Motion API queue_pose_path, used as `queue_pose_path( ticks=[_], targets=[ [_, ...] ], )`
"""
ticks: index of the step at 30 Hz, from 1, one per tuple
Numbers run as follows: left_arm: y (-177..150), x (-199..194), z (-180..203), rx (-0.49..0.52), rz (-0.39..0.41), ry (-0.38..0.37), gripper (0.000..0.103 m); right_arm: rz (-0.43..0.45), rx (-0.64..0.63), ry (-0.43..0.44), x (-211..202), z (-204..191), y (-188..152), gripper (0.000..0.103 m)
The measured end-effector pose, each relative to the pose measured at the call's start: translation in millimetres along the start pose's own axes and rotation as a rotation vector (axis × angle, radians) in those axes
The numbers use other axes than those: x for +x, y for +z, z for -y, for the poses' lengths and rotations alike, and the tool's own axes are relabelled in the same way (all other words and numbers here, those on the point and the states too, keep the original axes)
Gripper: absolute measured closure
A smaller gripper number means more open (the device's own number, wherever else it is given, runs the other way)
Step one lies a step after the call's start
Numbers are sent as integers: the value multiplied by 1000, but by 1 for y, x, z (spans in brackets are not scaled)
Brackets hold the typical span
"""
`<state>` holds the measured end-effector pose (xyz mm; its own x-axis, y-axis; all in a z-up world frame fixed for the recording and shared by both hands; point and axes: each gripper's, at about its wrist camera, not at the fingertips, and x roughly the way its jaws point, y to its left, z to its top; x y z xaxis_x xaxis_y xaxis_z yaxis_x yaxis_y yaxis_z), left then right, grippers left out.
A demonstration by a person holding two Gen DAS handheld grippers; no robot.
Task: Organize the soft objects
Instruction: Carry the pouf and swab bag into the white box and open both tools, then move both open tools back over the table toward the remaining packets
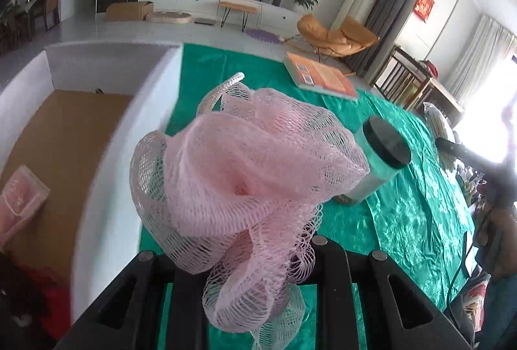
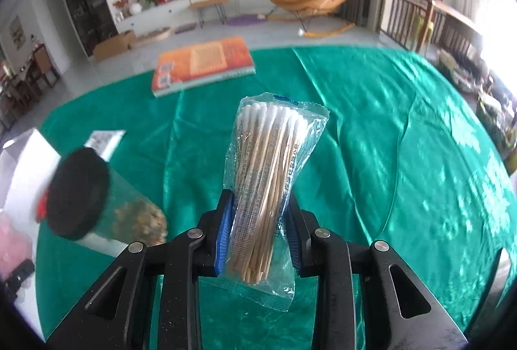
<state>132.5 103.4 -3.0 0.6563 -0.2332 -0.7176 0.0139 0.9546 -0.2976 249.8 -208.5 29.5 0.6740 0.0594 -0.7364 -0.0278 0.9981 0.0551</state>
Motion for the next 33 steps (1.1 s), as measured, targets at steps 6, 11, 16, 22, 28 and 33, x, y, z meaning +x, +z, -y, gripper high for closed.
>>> queue_pose_path(
  ticks=[6,11,16,22,28,33],
  targets=[
    [11,-84,-78,-35,85,213,77,66,-149,337,-82,-133,26,71],
    [-13,-125,-143,-77,75,470,14,-12,-245,695,-112,-269,-3,68],
    [-36,-135,-160,-76,117,603,1,-152,-259,888,-97,-322,-43,16],
    [-31,-114,-114,-6,153,496,1,11,-386,509,-61,-241,-104,16],
    [-18,-74,-25,134,131,277,1,-41,-233,117,4,-112,-167,16],
    [-25,-29,52,280,56,187,1,-21,-110,38,4,-57,-173,16]
  ],
)
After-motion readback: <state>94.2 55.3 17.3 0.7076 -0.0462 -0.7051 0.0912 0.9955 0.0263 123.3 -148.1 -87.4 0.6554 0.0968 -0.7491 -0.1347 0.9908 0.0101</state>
